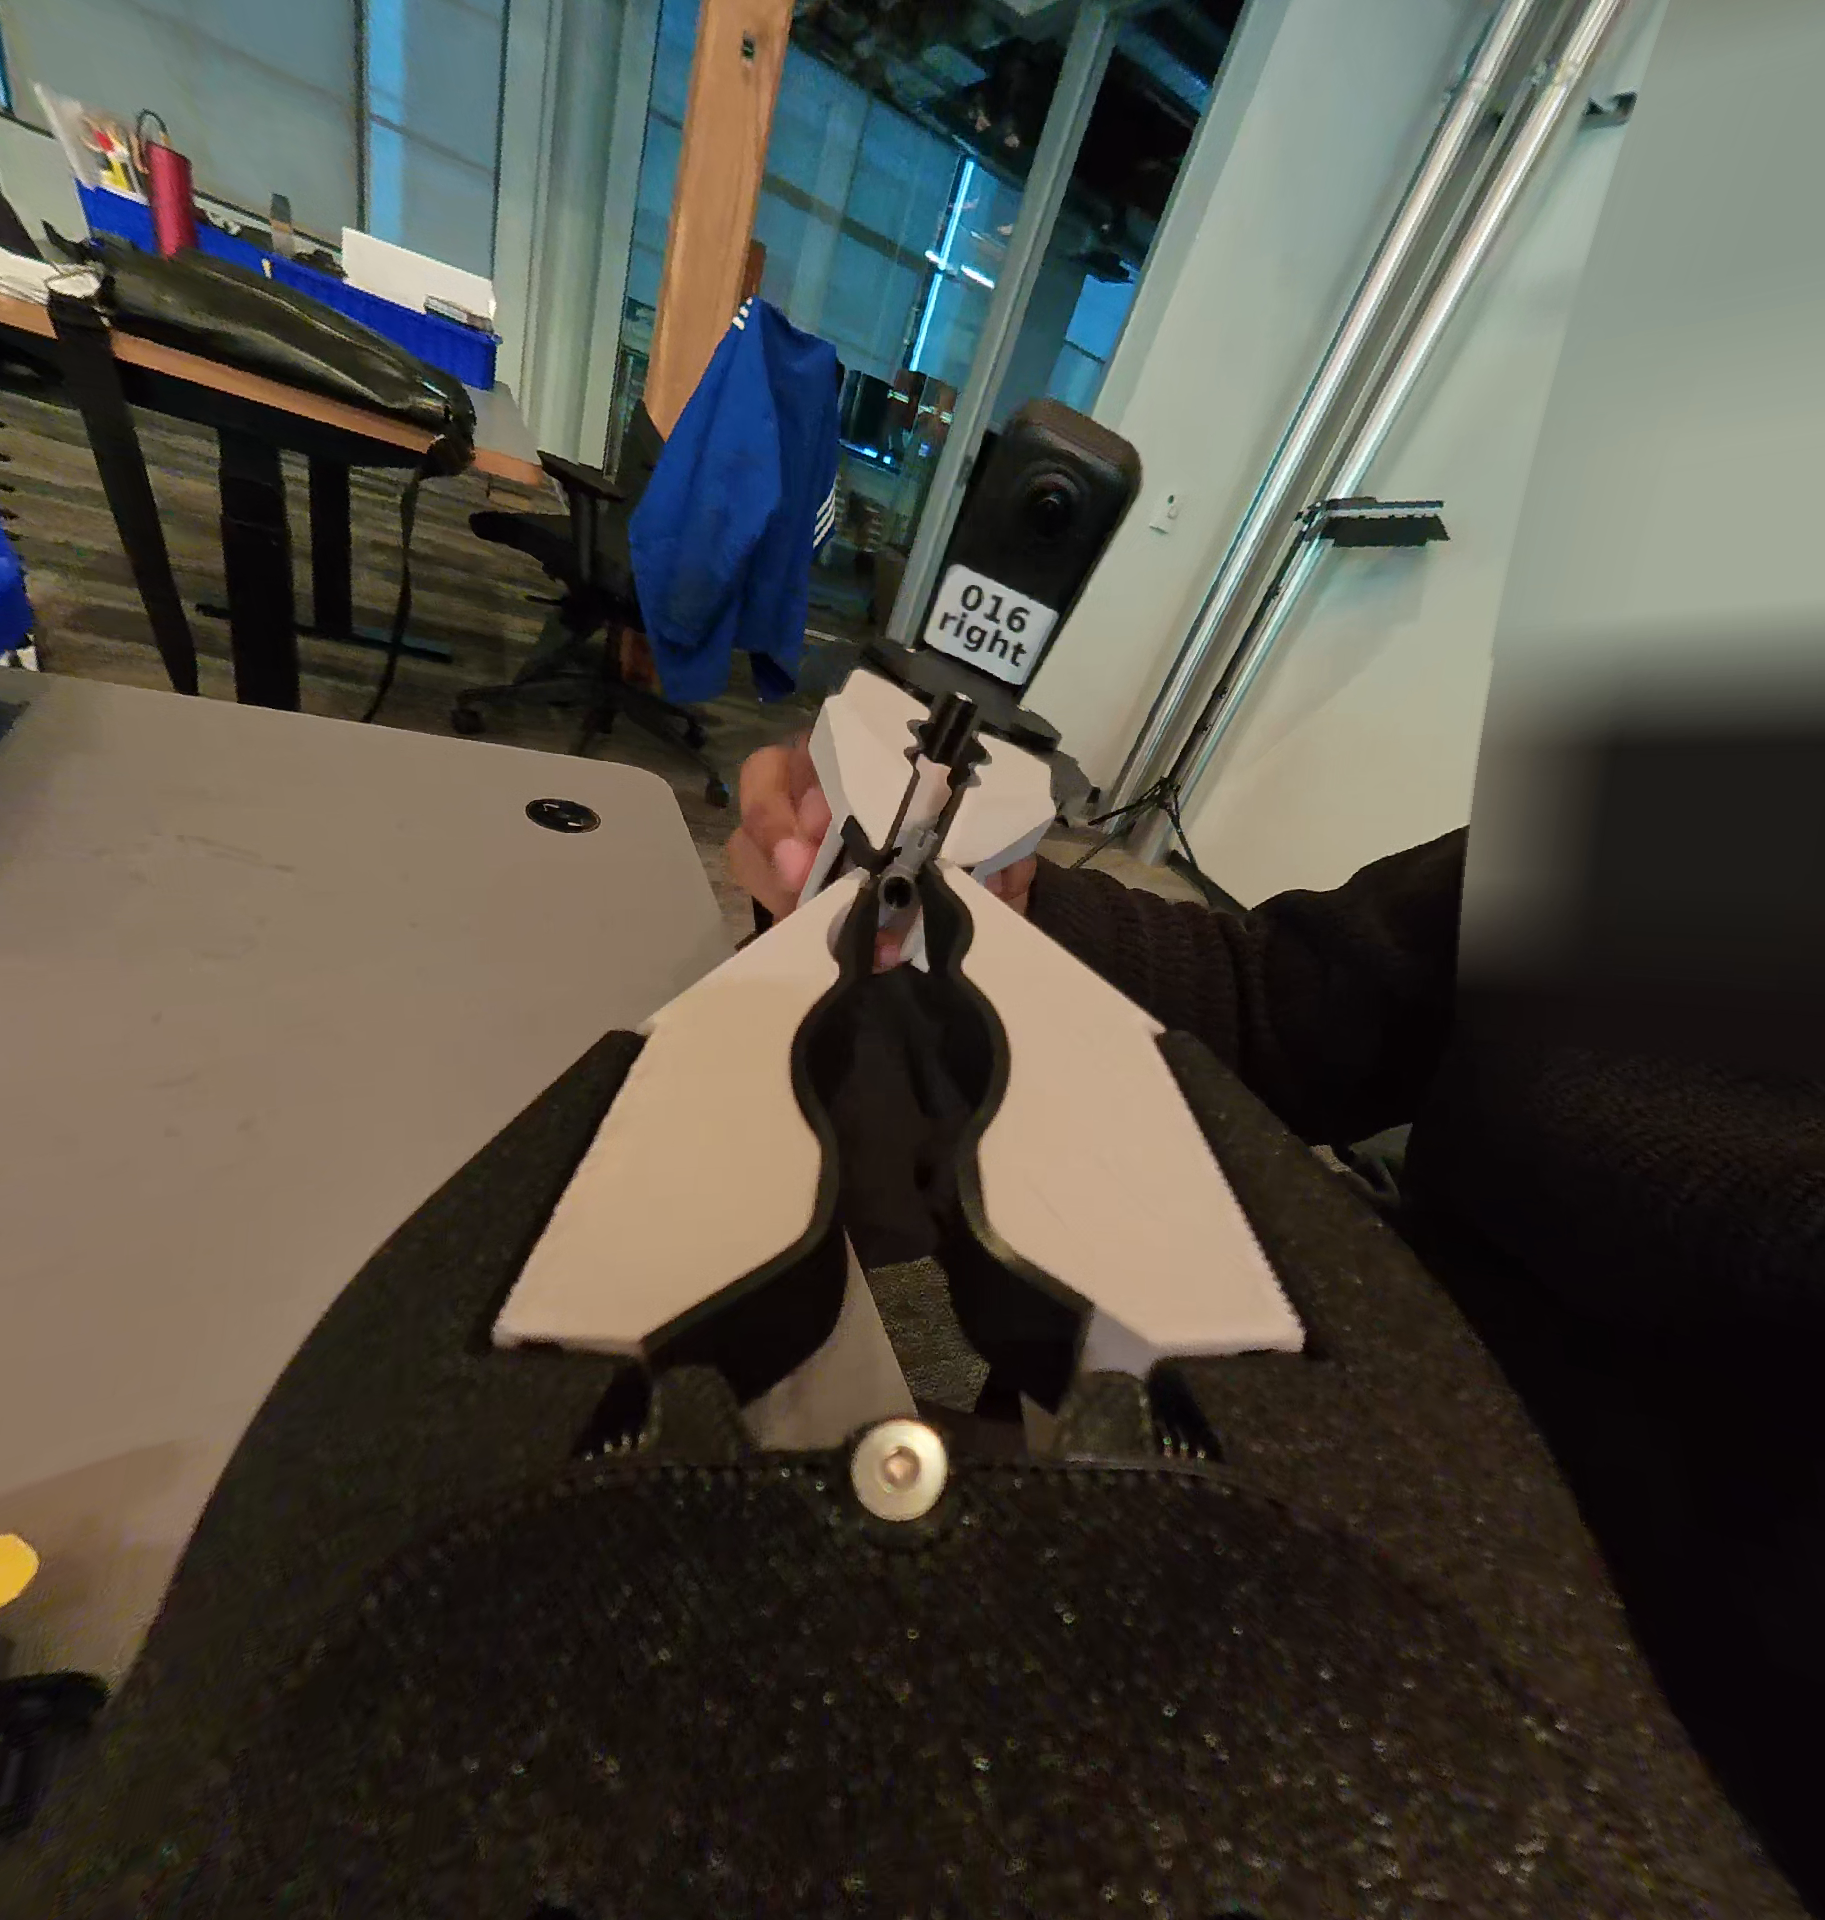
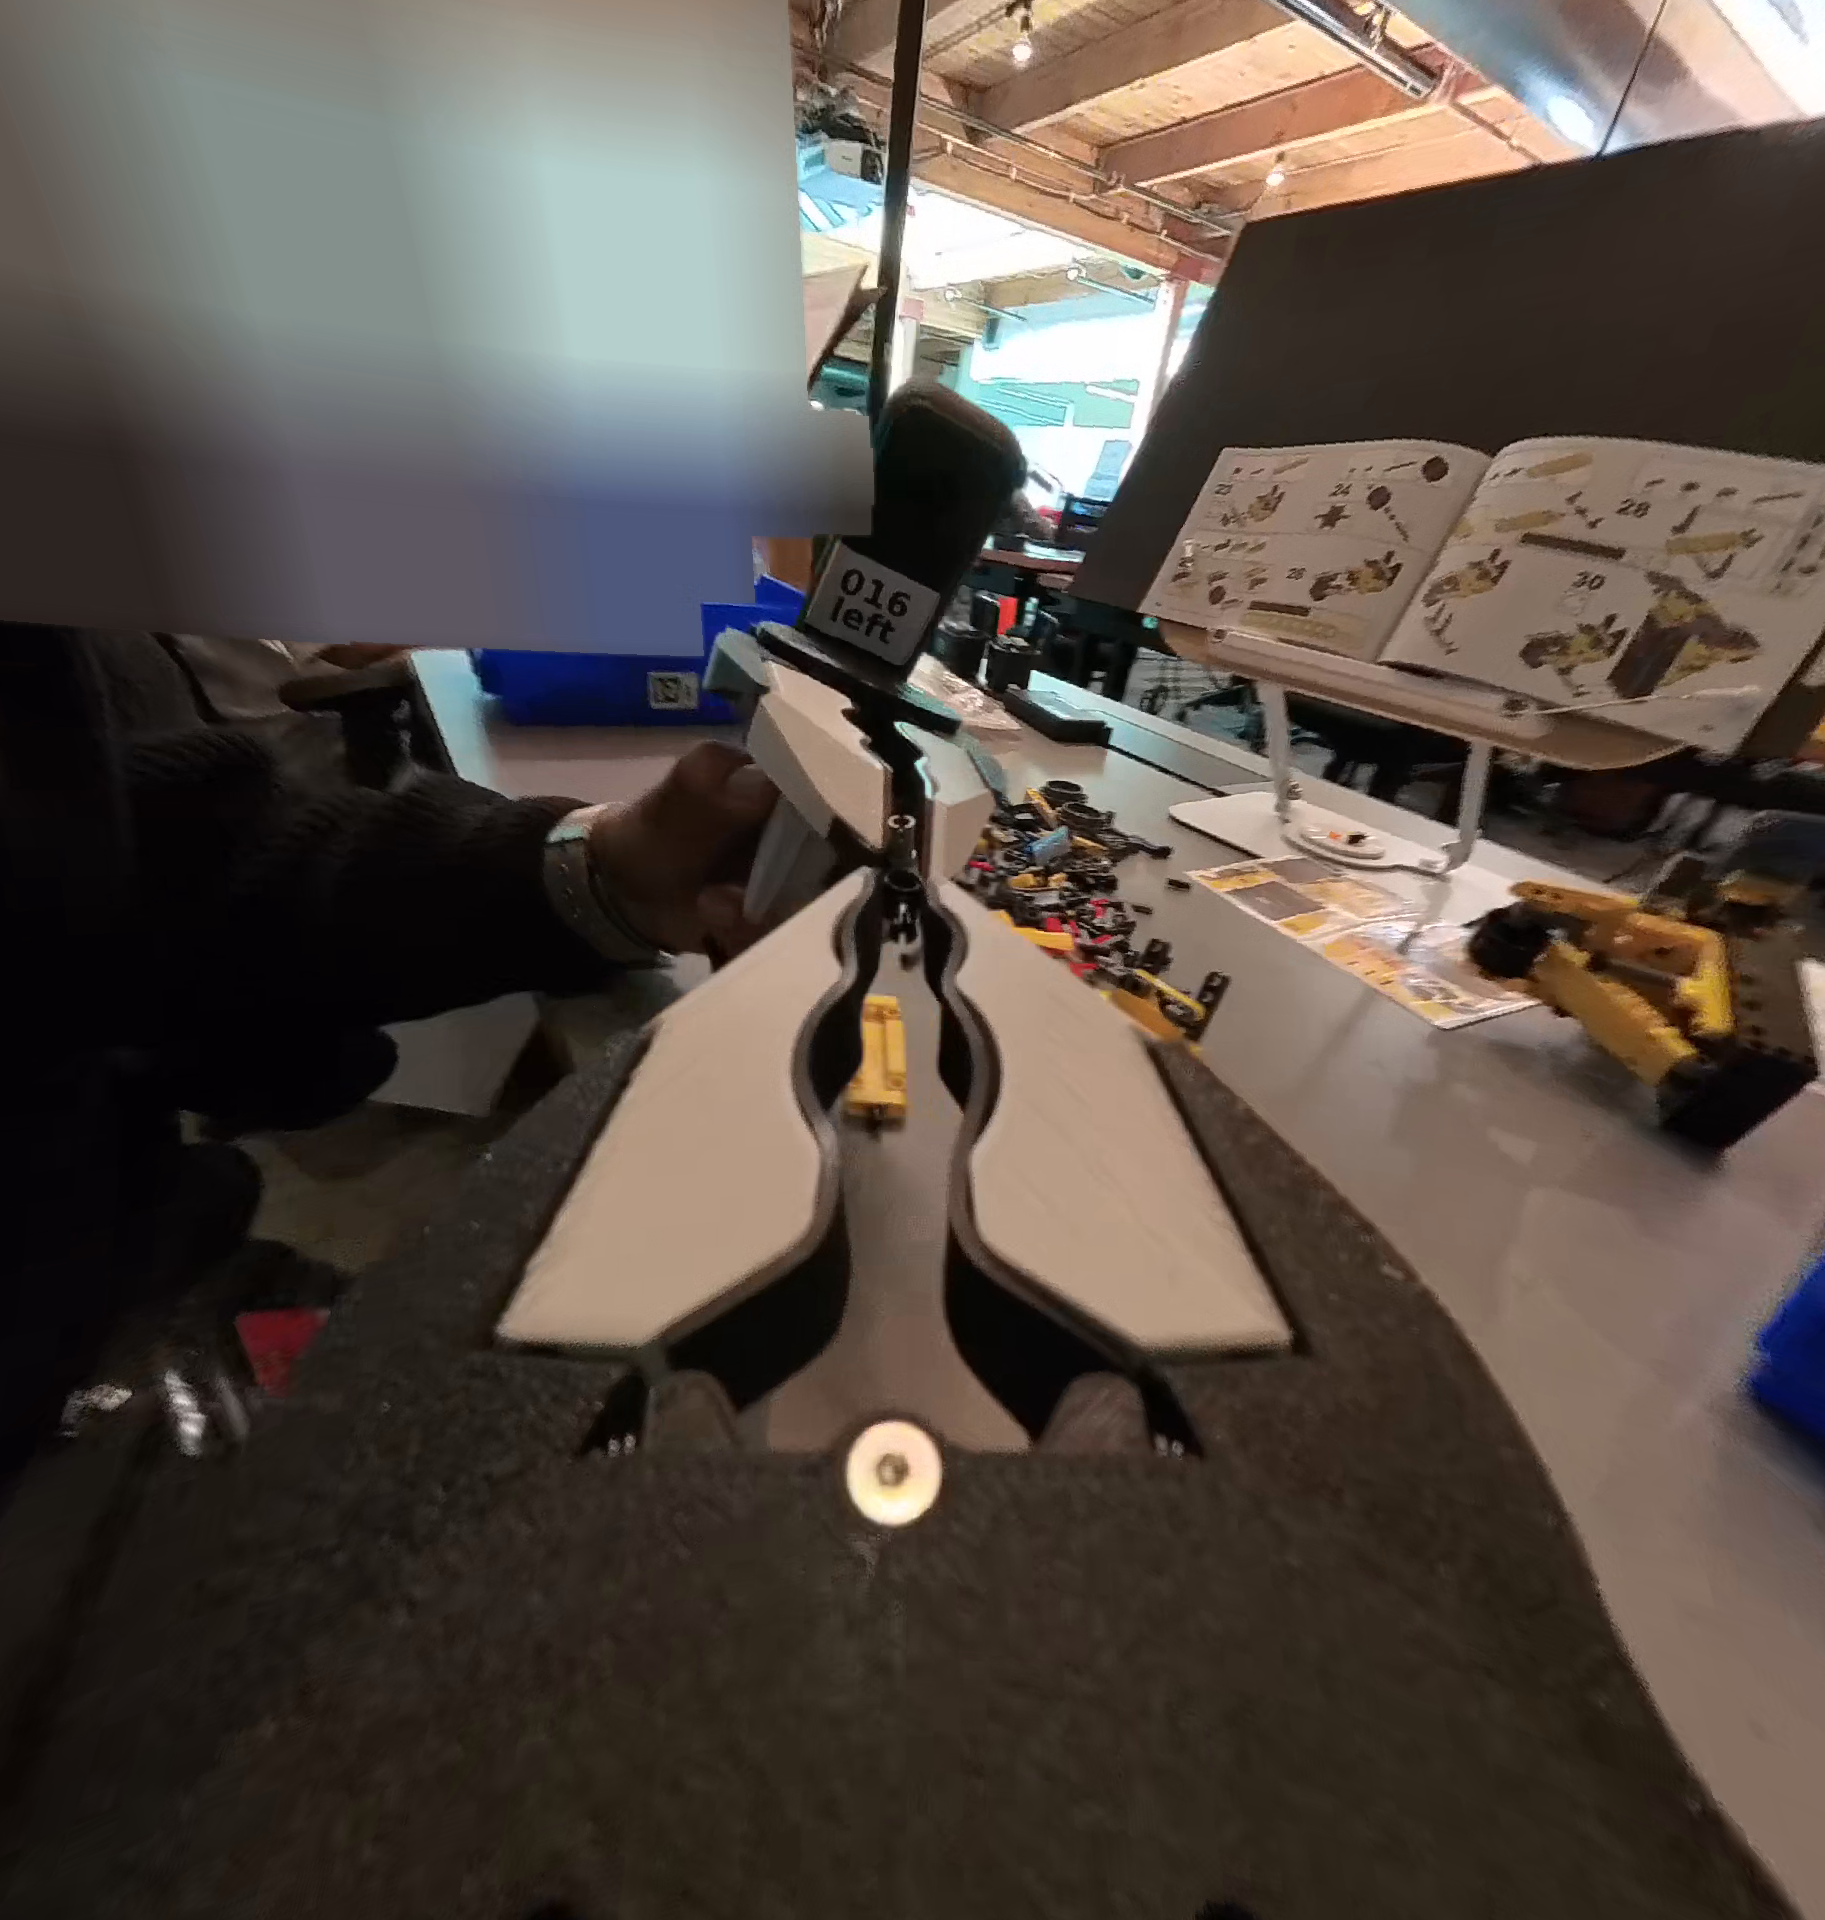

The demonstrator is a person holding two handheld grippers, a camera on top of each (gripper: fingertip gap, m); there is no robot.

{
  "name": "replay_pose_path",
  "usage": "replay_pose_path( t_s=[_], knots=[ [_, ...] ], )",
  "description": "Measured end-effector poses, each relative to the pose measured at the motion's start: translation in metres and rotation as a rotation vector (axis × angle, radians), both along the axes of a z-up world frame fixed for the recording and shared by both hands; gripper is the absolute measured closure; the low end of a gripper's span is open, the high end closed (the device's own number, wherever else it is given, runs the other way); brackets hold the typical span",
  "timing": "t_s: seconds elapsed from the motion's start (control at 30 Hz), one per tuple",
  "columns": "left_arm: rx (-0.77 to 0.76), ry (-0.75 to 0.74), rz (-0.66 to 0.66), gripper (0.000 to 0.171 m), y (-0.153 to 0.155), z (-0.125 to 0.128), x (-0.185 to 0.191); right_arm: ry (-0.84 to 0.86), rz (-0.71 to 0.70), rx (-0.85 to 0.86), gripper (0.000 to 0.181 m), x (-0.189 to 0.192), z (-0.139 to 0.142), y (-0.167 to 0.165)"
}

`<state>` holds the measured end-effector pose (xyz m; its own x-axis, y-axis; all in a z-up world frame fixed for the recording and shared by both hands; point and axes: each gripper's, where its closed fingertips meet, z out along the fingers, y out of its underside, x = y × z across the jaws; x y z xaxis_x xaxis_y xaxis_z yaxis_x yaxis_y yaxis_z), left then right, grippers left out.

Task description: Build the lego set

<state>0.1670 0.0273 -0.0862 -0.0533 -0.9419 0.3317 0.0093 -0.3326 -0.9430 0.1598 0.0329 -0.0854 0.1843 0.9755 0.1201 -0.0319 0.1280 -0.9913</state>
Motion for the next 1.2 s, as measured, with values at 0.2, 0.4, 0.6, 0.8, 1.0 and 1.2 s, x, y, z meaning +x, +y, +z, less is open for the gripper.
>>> replay_pose_path(
  t_s=[0.2,0.4,0.6,0.8,1.0,1.2],
  knots=[
    [-0.081,-0.034,-0.050,0.167,-0.002,0.003,-0.002,-0.043,-0.081,0.158,0.175,-0.002,0.002,-0.002],
    [-0.137,-0.038,-0.073,0.167,-0.001,0.001,-0.003,-0.099,-0.145,0.265,0.176,-0.003,0.001,-0.001],
    [-0.067,-0.043,-0.059,0.167,-0.004,0.003,-0.001,-0.047,-0.076,0.157,0.175,-0.001,0.004,-0.004],
    [0.040,-0.051,-0.049,0.168,-0.012,0.008,0.001,0.010,0.035,0.022,0.175,0.001,0.009,-0.012],
    [0.154,-0.043,-0.003,0.168,-0.015,0.010,0.002,0.034,0.095,-0.067,0.175,0.003,0.010,-0.014],
    [0.171,-0.069,-0.008,0.158,-0.018,0.015,0.000,0.023,0.108,-0.077,0.175,0.004,0.009,-0.015]
  ],
)
